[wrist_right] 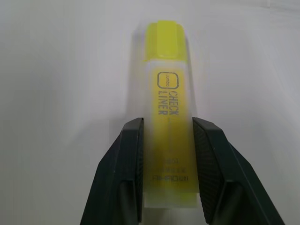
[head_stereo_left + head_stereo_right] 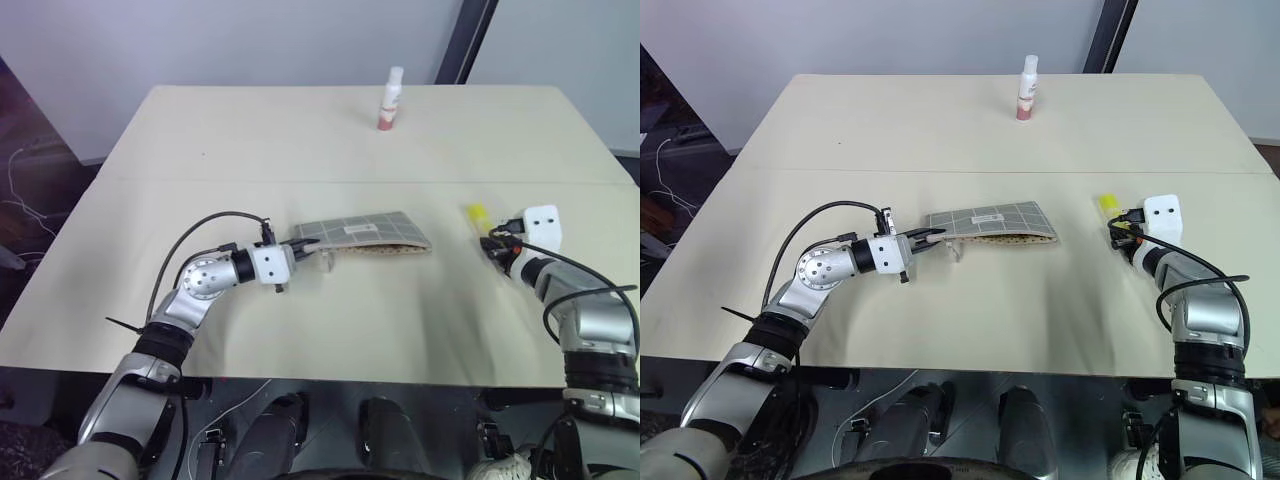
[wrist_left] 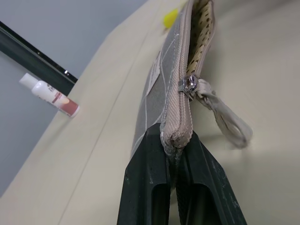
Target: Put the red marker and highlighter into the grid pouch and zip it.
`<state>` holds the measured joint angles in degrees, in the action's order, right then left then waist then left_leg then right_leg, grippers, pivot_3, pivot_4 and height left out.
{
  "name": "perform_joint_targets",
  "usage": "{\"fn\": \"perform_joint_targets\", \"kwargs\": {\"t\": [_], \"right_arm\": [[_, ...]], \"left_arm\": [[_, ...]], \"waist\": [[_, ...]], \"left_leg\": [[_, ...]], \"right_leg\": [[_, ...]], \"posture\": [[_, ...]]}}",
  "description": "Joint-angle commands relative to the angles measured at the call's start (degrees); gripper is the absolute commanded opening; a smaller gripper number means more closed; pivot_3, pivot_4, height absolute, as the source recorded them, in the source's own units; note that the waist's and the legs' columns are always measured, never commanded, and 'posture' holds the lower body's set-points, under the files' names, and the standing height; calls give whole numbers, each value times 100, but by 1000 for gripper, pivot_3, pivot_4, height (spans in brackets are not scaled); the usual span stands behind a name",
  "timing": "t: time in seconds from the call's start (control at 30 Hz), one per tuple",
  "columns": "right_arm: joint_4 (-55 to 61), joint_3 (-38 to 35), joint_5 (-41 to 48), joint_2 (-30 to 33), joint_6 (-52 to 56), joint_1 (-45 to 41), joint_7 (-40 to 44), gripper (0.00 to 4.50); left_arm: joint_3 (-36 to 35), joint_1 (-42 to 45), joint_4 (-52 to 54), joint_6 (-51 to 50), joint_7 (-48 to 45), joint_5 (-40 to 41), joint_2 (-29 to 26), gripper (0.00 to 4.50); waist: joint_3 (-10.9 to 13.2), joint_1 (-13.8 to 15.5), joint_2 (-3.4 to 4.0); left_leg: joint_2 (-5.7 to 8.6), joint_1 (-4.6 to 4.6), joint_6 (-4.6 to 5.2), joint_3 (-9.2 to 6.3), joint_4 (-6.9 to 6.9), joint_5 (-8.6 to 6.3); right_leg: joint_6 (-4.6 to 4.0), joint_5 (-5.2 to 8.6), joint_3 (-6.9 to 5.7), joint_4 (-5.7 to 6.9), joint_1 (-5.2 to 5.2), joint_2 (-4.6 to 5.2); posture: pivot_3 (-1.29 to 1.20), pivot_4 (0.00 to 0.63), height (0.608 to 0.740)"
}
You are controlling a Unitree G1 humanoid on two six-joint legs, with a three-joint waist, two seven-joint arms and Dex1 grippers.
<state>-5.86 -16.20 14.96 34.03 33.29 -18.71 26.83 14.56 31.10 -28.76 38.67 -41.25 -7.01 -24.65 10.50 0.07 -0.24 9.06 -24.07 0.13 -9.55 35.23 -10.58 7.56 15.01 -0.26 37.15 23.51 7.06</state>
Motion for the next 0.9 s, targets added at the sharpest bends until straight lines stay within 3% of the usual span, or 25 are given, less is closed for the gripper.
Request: {"fn": "perform_joint_targets", "kwargs": {"t": [0.03, 0.13, 0.2, 0.37, 0.57, 0.9], "right_arm": [[1344, -121, 856, -79, -416, 174, 876, 911], [2415, 179, 1312, 97, -726, 865, 1863, 911], [2887, 206, 1766, 88, -458, 1147, 2052, 911], [3104, 633, 1297, 736, -816, 1963, 2644, 911], [2517, 667, 821, 908, -1259, 1857, 2564, 911], [2055, 1009, 438, 913, -1133, 1275, 2339, 911]], "left_arm": [[-66, 16, 164, 7, 62, 50, -10, 0], [-99, -8, 145, -22, 80, 74, -25, 0], [-87, 5, 94, 2, 69, 70, -27, 0], [-54, 269, -199, 92, 53, 46, 45, 0], [5, 331, -253, 161, 55, 7, 132, 0], [97, 240, -58, 204, -10, -12, 213, 0]], "waist": [[0, -39, 1], [-1, -60, 0], [-1, -54, -1], [2, -32, -6], [2, -57, -5], [2, -35, -6]], "left_leg": [[-1, 0, 0, 0, -2, 0], [-1, -2, 2, -4, -7, -2], [-1, -3, 7, -5, -9, -6], [4, -6, 8, -1, 2, -8], [0, -3, -3, 1, 4, -13], [2, -11, 10, 0, -2, -9]], "right_leg": [[0, 0, 3, 0, 3, -2], [1, 1, 3, -2, 3, -4], [5, 3, 2, -6, 2, -4], [6, 3, 2, -17, -4, 1], [2, 0, 2, -16, -6, 7], [5, -2, 2, -16, 6, 1]], "posture": [[0, 150, 740], [0, 150, 740], [0, 150, 740], [0, 150, 740], [0, 150, 740], [0, 150, 740]]}}
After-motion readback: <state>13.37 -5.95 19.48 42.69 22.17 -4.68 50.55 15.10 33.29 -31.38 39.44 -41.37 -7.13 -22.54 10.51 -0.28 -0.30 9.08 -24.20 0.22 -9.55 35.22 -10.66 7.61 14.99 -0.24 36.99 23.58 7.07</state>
